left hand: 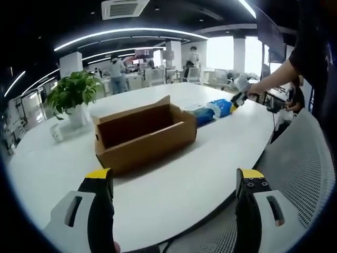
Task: Operate the shoe box by opening the lid, removing the specified soft item, and placing it in the target area until the item is outside and the box remains undamaged.
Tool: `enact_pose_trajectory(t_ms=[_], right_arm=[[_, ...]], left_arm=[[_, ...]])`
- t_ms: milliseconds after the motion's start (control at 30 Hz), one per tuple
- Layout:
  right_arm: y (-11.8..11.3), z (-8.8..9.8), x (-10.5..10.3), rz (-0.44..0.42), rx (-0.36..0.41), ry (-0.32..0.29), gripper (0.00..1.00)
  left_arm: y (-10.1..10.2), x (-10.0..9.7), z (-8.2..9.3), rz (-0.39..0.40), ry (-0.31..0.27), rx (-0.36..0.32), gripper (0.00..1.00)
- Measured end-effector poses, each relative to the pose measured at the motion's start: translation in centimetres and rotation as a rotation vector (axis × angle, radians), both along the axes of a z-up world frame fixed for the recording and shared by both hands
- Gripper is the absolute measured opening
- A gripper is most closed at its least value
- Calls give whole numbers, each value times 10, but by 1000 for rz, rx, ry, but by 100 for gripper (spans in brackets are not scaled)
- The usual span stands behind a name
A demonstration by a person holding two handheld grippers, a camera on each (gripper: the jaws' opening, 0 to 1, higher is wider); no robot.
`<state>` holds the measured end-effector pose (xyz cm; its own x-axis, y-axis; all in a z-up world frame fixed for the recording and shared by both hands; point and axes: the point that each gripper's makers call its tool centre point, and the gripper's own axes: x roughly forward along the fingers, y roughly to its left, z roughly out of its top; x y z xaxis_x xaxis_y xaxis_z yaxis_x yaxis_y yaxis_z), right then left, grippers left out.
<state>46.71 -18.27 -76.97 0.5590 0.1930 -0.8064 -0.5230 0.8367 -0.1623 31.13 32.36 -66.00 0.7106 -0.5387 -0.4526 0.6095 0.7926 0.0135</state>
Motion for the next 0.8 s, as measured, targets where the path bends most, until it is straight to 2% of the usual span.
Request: enact_pose_trajectory(t_ms=[300, 800], right_arm=[[2, -3, 10, 13, 11, 13, 51], [14, -4, 5, 28, 4, 8, 51]], left_arm=[[0, 0, -1, -2, 5, 8, 96], [2, 0, 0, 3, 0, 4, 96]])
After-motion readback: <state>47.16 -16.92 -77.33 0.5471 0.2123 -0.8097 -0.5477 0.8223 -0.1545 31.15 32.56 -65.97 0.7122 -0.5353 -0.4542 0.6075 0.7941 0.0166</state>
